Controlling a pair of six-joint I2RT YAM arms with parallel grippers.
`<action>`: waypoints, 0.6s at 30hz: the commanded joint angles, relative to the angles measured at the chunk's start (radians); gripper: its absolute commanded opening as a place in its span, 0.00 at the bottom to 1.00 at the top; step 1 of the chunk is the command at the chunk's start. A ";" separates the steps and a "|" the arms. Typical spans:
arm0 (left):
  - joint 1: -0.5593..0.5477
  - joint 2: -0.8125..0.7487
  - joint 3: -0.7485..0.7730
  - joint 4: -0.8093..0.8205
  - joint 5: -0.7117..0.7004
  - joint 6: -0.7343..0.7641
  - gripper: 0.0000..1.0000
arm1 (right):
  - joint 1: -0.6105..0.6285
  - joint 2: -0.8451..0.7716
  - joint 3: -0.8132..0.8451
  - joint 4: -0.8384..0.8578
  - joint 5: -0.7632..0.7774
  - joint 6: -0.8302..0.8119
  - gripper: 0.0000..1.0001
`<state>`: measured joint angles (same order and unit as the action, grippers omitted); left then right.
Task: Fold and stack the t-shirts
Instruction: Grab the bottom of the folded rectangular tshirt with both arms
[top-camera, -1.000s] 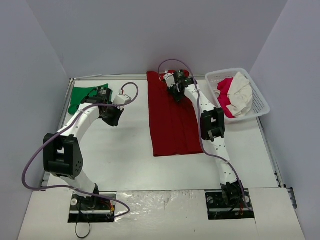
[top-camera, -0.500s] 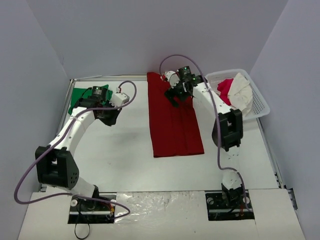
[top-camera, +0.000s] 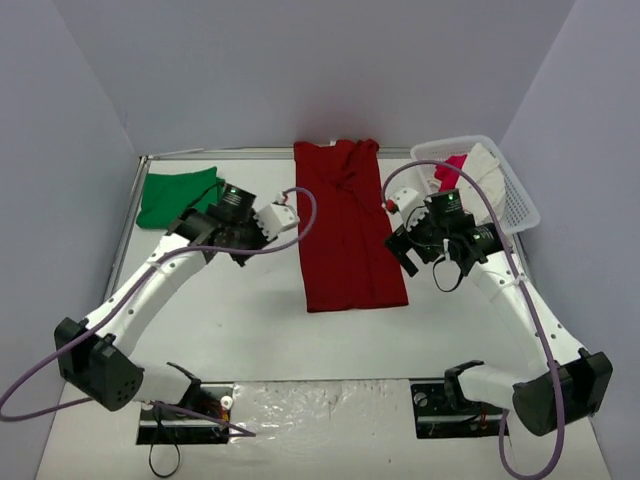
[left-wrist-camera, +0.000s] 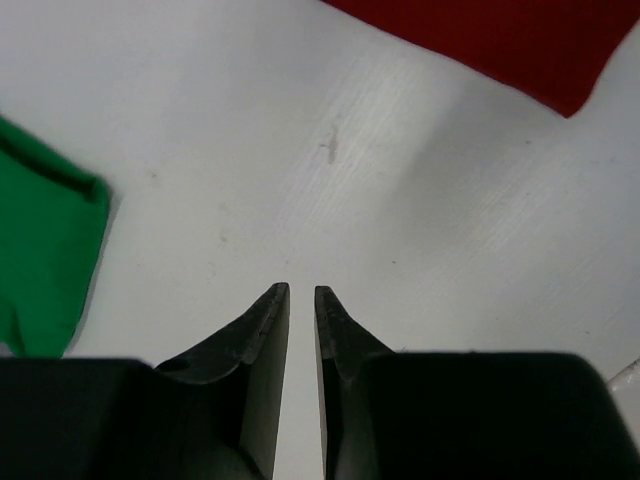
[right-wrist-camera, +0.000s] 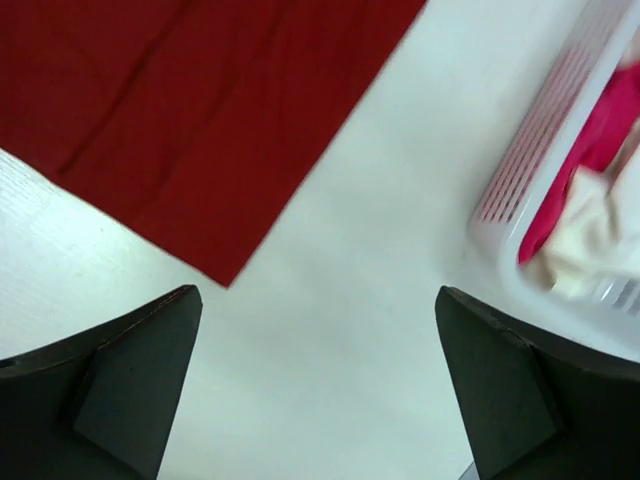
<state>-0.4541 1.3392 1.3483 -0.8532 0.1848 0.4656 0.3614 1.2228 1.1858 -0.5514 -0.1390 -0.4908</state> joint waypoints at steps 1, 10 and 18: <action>-0.113 -0.001 -0.054 -0.006 -0.100 -0.007 0.16 | -0.102 -0.110 -0.125 0.014 -0.063 0.037 1.00; -0.274 -0.066 -0.274 0.193 -0.102 0.019 0.18 | -0.438 -0.270 -0.299 0.202 -0.279 0.165 1.00; -0.394 -0.006 -0.357 0.406 -0.179 0.041 0.18 | -0.513 -0.244 -0.268 0.176 -0.317 0.179 1.00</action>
<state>-0.8280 1.3258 1.0035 -0.5907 0.0521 0.4870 -0.1345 0.9970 0.9104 -0.4046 -0.4046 -0.3359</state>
